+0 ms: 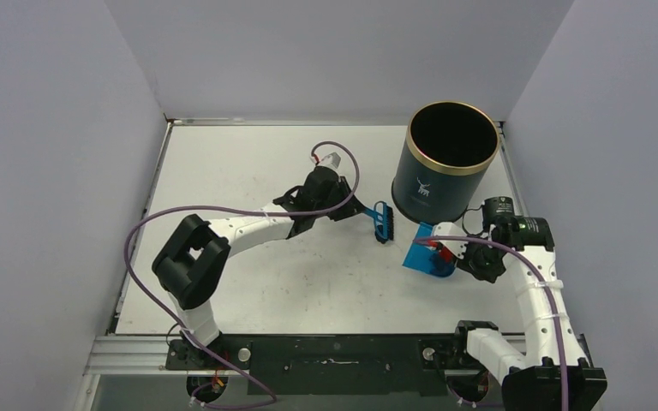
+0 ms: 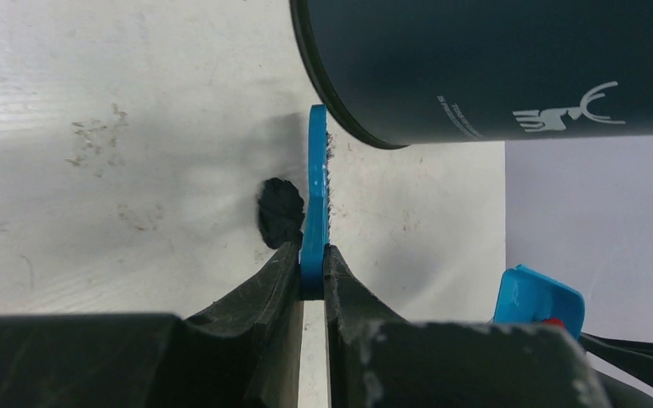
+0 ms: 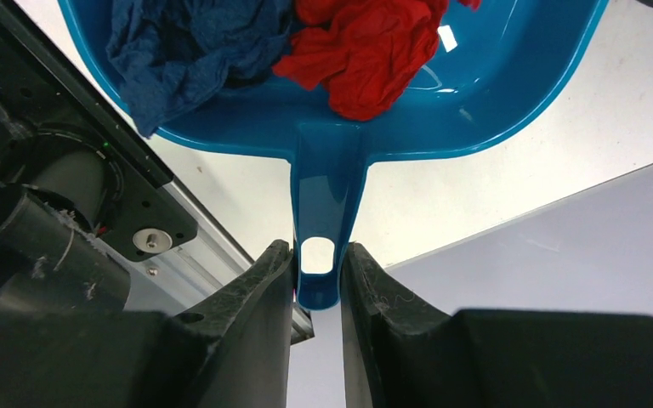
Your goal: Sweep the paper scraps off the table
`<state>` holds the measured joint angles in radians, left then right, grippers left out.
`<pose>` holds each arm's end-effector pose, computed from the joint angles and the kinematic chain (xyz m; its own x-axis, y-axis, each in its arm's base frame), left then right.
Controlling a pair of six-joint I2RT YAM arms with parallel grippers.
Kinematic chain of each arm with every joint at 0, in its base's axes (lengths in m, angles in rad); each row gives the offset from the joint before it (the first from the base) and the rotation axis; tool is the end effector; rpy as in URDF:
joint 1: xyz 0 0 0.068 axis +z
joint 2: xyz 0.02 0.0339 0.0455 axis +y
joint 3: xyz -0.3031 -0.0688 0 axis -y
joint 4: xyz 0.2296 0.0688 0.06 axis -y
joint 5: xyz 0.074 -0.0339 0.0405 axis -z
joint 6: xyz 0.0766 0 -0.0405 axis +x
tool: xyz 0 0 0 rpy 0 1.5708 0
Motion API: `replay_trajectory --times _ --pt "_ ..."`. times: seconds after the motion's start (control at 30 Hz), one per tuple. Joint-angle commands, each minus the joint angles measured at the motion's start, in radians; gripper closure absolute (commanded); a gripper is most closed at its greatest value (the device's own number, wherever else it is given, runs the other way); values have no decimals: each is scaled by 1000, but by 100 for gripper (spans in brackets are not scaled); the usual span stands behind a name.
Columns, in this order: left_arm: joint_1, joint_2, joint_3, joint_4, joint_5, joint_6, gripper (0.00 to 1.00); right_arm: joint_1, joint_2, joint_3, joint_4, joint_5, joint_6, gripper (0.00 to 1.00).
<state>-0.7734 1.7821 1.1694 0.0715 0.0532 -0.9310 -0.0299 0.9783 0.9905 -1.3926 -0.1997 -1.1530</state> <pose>0.3083 -0.3067 0.2494 -0.8059 -0.3328 -0.4897 0.1402 0.6963 -0.7039 0.1082 0.0120 0.2813 -0.3907 -0.8845 -0.2548 -0.9004 0.4248 -0.0939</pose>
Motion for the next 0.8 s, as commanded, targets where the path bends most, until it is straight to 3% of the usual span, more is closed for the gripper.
replay_trajectory --times 0.0,0.27,0.37,0.53,0.7,0.77 --pt "47 -70 -28 -15 -12 17 100 53 18 -13 53 45 17 95" --pt "161 -316 -183 -184 20 124 100 345 55 -128 209 185 246 95" --pt "190 -403 -199 -245 36 181 100 395 93 -136 245 188 288 95" --pt "228 -496 -63 -440 81 341 100 441 170 -111 279 195 319 95" --pt "226 -452 147 -792 -86 567 100 512 249 -85 314 232 362 95" --pt "227 -427 185 -857 -179 627 100 557 287 -88 333 258 393 95"
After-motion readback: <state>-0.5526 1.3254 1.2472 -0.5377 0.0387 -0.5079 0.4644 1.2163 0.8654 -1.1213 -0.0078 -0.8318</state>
